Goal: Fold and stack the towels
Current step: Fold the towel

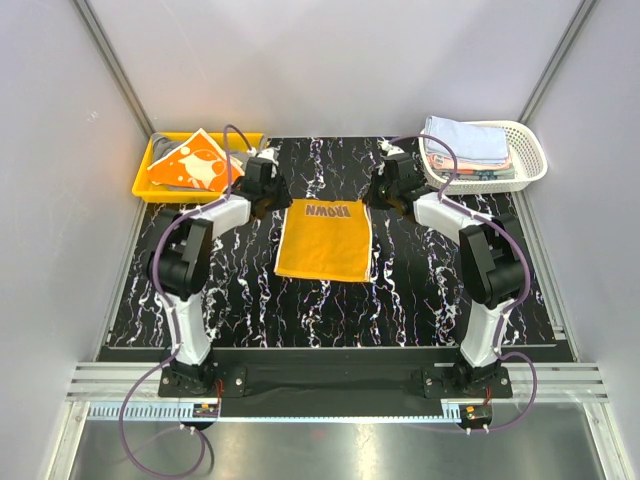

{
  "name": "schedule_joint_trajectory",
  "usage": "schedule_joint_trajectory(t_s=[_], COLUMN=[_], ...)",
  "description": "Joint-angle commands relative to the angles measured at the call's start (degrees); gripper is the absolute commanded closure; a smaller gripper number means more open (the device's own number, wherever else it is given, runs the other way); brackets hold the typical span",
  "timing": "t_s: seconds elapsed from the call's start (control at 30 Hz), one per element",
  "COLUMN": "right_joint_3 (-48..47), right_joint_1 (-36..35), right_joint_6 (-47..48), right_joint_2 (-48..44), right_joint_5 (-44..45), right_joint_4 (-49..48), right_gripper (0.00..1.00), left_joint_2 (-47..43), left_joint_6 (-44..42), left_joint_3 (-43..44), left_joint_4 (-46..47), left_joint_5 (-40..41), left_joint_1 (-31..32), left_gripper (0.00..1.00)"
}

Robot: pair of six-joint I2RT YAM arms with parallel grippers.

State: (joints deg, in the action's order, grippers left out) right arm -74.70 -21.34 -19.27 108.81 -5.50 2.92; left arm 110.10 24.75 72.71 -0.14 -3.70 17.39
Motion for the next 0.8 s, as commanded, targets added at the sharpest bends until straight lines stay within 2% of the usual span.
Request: schedule_joint_trajectory(t_s=[0.0, 0.13, 0.23, 0.47, 0.77], right_joint_3=[-2.47, -2.38, -1.86, 1.92, 7.98], right_joint_1=[-0.36, -0.28, -0.28, -0.54, -2.65], right_joint_6=[0.28, -0.07, -0.16, -0.60, -0.24], right_joint_2=[0.08, 0.17, -0.70, -5.10, -10.11], right_joint_5=[0.05, -0.39, -0.74, -2.32, -4.43], right_joint_4=[-1.69, -1.86, -2.13, -4.58, -8.10], right_gripper=[0.94, 0.94, 0.95, 0.95, 0.95], left_joint_2=[4.66, 7.66, 9.34, 9.61, 4.25], left_joint_6=[-1.29, 0.20, 1.26, 4.68, 8.82], left_joint_3=[3.40, 5.07, 6.13, 5.17, 5.08], left_joint_4=[-1.70, -2.05, -3.72, -6.01, -7.94], left_joint_5=[-1.13, -1.48, 0.27, 5.53, 4.85], left_joint_1=[0.19, 0.19, 0.10, 0.02, -0.51], left_gripper=[0.70, 0.72, 0.77, 0.79, 0.69])
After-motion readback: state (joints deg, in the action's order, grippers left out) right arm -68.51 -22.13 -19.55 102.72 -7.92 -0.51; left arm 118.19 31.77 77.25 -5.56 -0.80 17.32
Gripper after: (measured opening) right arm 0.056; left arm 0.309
